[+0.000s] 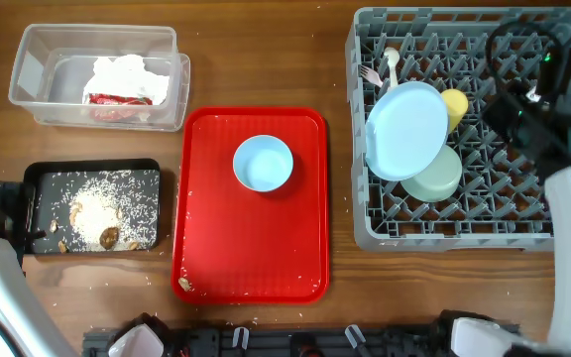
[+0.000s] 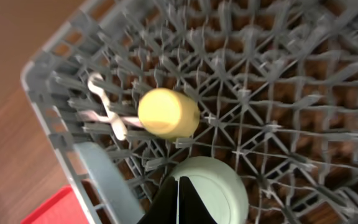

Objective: Sort waste into correct bins and load items into the dishwasher rack
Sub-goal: 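Lower the large bowl edge-first into the rack slots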

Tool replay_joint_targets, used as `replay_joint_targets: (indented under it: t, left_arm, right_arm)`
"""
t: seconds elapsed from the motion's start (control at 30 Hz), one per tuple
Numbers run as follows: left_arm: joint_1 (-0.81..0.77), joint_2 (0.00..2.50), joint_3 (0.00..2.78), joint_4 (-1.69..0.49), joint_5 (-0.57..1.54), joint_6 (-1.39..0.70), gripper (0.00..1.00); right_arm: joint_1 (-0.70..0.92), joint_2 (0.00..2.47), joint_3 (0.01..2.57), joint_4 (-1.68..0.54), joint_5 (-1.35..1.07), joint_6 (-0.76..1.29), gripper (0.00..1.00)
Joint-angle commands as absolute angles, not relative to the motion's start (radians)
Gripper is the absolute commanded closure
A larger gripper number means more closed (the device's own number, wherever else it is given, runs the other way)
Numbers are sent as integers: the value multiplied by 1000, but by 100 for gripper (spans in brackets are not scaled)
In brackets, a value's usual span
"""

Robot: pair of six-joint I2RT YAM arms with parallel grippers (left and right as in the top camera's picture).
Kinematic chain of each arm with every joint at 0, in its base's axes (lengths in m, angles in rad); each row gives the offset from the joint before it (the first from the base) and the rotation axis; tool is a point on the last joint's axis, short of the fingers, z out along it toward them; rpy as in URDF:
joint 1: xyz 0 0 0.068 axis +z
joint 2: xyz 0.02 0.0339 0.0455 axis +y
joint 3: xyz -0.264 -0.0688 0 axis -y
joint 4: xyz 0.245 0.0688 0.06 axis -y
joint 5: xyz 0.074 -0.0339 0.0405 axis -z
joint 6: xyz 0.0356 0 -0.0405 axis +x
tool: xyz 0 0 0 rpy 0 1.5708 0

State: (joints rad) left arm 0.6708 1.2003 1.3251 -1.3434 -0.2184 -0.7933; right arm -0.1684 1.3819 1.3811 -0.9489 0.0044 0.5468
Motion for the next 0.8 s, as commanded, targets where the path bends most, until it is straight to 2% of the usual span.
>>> replay_joint_targets:
  t: [0.0,0.1,0.2,0.5,0.77]
  left_arm:
    - [677,1195,1329,-1343,-217,-786,0]
    - [677,1195,1329,-1343,-217,-786,0]
    - [677,1195,1329,-1343,-217,-786,0]
    - [677,1195,1329,-1343,-217,-786,0]
    - [677,1195,1329,-1343,-217,-786,0]
  right_arm:
    - [-197,1531,1396,-930,-244,441,96]
    - [-197,1650,1396,-917,-515,347,96]
    - [-197,1661,1396,-905,-624,310,96]
    - [-196,1403,1396,-921,-733,262,96]
    - [-196,1349,1396,-929,-686,266,96]
